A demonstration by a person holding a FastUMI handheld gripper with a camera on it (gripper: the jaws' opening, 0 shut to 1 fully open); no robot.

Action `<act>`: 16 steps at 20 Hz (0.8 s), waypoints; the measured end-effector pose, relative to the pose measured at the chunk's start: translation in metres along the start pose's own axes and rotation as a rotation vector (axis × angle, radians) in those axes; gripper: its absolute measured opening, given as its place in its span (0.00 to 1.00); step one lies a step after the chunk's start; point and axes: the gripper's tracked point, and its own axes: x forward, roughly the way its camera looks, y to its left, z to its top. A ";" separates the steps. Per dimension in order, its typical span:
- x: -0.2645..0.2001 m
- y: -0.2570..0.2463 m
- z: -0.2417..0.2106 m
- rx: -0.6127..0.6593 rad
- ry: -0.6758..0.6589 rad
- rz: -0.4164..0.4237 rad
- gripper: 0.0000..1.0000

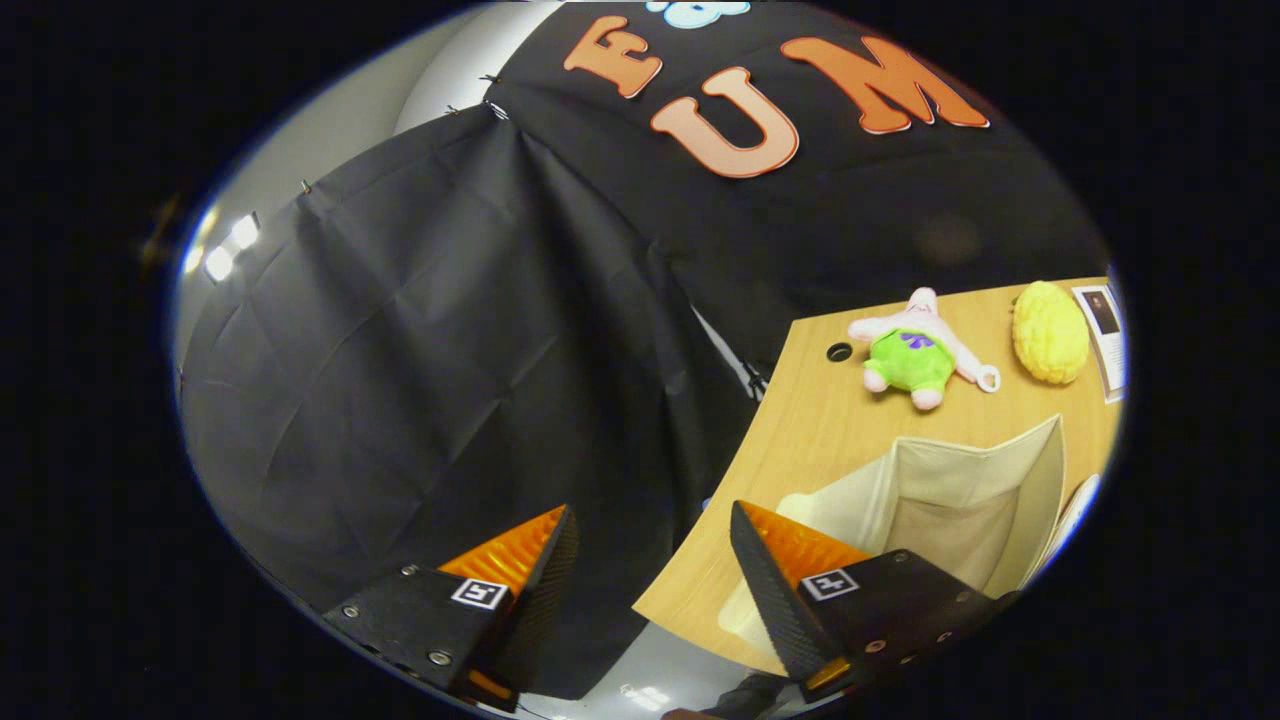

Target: Open the storage box then place both shoes into the box .Put the left shoe in first, then the right shoe, with the right side of both shoes facing outward in a uniform manner.

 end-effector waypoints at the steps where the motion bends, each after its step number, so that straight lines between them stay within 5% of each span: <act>1: -0.012 -0.008 0.006 0.001 -0.027 -0.014 0.96; 16: -0.150 -0.238 0.009 -0.032 -0.227 -0.539 0.98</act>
